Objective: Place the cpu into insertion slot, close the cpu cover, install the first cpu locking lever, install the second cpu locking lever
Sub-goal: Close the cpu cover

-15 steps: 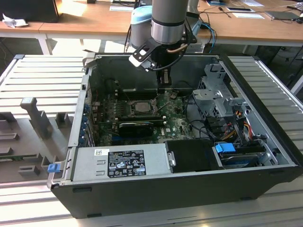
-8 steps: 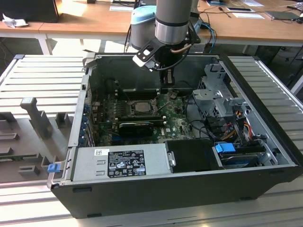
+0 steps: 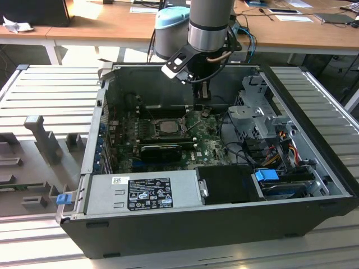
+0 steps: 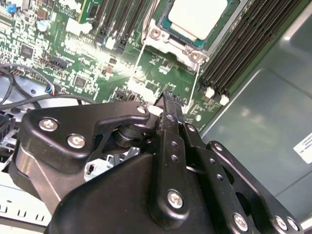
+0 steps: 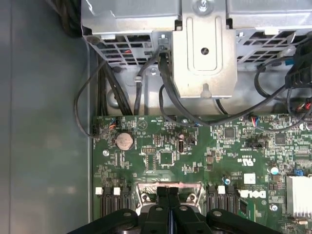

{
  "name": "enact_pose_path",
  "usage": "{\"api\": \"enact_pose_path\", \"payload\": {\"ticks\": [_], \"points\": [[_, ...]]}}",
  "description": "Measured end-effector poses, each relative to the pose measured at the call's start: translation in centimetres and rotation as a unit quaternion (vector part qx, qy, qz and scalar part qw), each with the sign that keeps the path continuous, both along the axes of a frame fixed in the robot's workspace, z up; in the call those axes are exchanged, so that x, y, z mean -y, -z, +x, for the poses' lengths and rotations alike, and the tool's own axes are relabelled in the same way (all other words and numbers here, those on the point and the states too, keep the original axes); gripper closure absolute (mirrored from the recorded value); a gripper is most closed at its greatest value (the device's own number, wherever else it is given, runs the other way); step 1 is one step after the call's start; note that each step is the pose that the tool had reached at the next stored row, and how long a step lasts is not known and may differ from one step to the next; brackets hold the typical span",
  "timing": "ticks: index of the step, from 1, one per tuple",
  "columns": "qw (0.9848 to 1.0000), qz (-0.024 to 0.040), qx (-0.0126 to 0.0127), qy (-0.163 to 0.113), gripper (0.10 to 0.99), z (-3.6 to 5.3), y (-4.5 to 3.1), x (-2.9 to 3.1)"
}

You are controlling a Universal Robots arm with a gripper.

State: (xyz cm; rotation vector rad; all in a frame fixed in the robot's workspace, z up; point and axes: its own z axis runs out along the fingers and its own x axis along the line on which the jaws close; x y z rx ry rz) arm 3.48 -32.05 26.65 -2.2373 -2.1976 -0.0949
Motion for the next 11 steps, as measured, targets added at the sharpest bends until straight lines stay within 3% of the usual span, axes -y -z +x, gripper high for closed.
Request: {"api": "enact_pose_path", "payload": {"ticks": [11], "points": [[1.0,-0.0001,0.0,0.0,0.98,2.49,0.0,0.0]]}}
